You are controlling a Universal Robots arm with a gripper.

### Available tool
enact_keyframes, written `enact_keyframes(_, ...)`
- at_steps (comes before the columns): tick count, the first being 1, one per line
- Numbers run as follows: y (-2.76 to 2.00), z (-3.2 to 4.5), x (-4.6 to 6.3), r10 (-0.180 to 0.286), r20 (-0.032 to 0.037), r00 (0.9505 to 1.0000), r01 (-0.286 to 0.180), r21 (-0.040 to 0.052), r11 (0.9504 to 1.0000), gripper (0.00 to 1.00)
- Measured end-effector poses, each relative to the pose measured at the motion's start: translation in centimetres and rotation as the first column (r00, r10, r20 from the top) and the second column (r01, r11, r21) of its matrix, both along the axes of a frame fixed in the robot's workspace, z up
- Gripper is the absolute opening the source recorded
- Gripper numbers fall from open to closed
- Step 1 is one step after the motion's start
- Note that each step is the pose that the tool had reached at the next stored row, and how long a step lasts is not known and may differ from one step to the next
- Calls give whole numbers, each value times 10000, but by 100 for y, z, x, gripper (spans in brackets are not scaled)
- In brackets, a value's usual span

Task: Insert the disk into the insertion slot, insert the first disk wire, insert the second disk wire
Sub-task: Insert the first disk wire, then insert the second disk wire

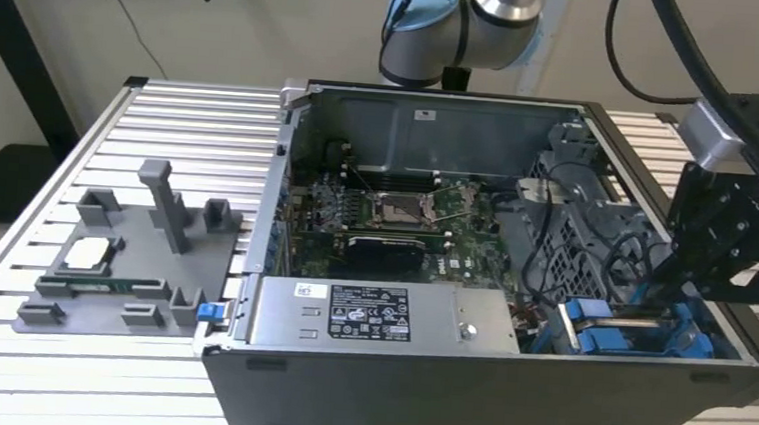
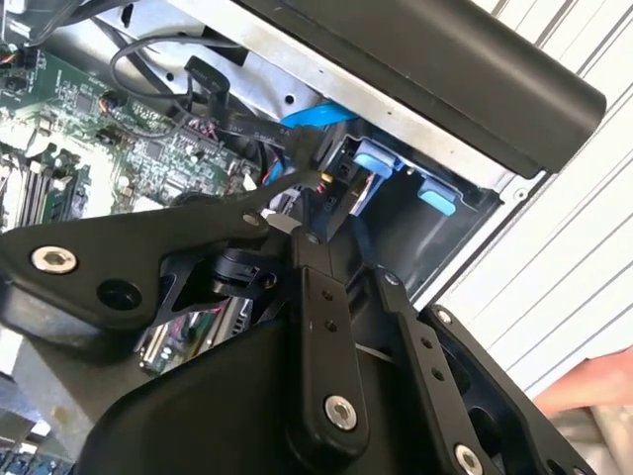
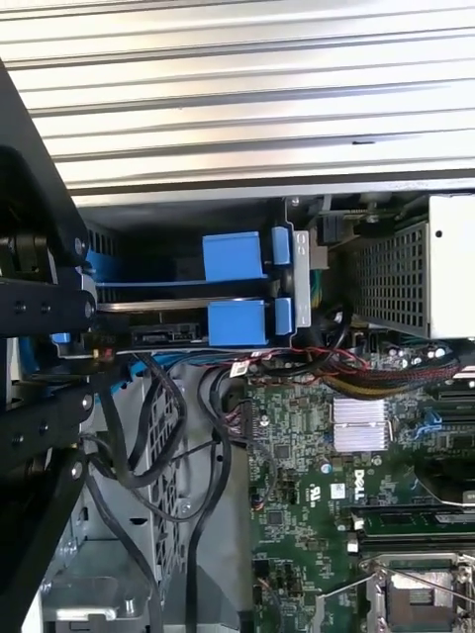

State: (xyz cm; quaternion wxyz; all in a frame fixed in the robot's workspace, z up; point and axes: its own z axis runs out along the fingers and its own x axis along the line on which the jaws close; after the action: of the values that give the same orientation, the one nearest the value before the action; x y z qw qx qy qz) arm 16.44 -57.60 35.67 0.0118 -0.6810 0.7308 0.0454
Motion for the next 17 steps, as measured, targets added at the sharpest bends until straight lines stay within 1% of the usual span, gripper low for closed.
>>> enact_keyframes(5, 0, 75, 0, 0, -32, 10000, 0, 0, 10000, 100)
enact_keyframes(12, 0, 161, 0, 0, -46, 10000, 0, 1, 10000, 100)
enact_keyframes(14, 0, 179, 0, 0, -46, 10000, 0, 1, 10000, 100)
enact_keyframes(17, 0, 183, 0, 0, -46, 10000, 0, 3, 10000, 100)
